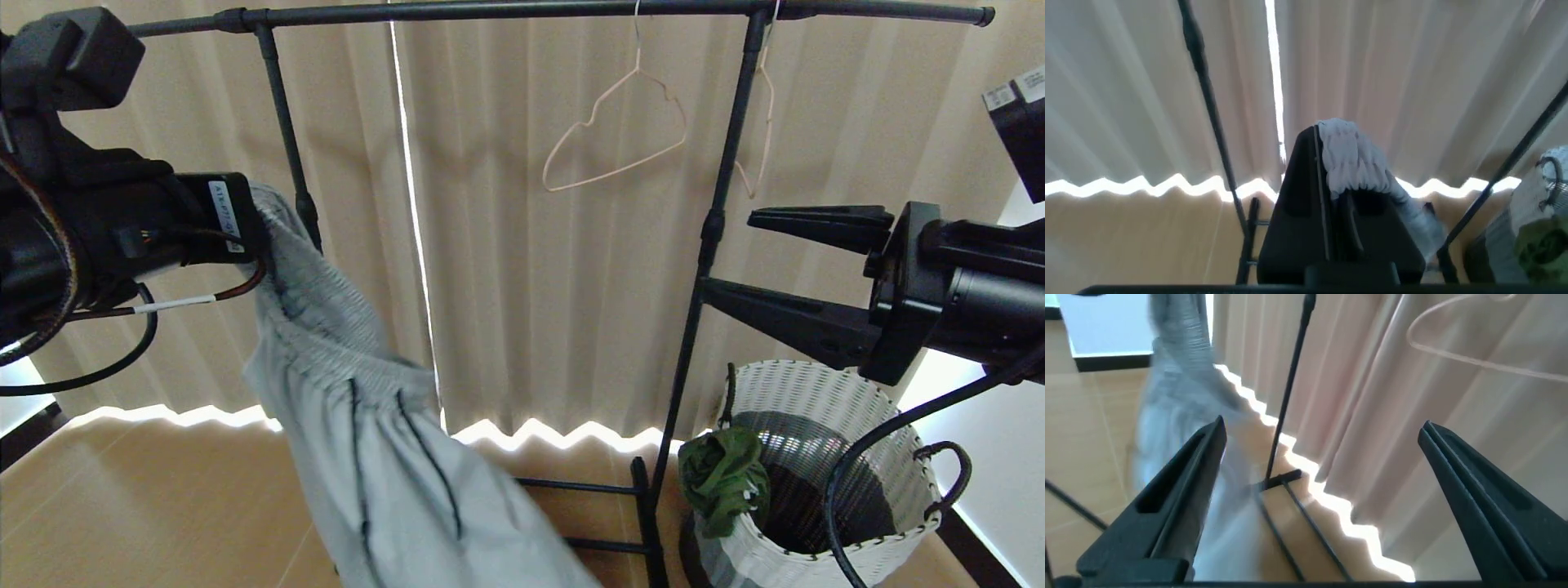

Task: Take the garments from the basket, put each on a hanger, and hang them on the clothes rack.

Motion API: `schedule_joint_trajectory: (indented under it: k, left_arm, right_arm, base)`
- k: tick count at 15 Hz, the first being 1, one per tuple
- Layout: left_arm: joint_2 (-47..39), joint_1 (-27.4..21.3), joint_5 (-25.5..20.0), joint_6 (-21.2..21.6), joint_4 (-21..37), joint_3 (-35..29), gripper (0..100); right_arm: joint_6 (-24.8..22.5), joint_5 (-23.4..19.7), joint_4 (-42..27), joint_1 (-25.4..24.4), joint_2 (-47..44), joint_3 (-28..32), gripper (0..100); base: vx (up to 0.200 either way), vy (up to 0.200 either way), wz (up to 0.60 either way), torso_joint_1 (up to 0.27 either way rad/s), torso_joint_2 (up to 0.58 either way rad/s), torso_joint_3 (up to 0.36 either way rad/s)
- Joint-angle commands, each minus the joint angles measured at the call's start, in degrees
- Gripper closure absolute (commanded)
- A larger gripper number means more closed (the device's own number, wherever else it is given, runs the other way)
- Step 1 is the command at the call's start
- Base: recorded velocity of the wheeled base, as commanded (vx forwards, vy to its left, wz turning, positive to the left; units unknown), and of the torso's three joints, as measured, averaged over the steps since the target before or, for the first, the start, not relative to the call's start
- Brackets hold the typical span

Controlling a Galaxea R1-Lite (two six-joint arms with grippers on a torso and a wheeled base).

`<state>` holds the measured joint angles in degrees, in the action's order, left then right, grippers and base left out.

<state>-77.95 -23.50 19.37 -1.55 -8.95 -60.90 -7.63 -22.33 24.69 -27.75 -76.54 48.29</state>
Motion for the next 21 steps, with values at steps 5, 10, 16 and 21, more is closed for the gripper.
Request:
schedule_joint_trajectory:
  k: [5, 10, 16, 21]
  left_arm:
    - [3.3, 0.7, -0.3, 3.2, 0.2, 2.9, 100]
    - [10.2, 0.8, -0.9, 5.0, 0.2, 9.8, 100]
    - [12.2, 0.8, -0.9, 5.4, 0.2, 11.8, 100]
    - [12.5, 0.8, -0.9, 5.5, 0.2, 11.9, 100]
  right_arm:
    - [-1.8, 3.1, -3.1, 3.1, -0.4, 0.0, 0]
    - [-3.4, 25.3, -11.6, 5.8, 0.2, 0.8, 0]
    - [-13.0, 31.6, -4.0, 13.2, 0.3, -1.0, 0]
    - [-12.9, 31.5, 5.4, 13.3, -1.7, -2.3, 0]
  base:
    - [0.0, 0.0, 0.0, 0.0, 0.0, 0.0]
    - [0.0, 0.0, 0.0, 0.0, 0.0, 0.0]
    - [0.0, 0.0, 0.0, 0.0, 0.0, 0.0]
    - [0.0, 0.0, 0.0, 0.0, 0.0, 0.0]
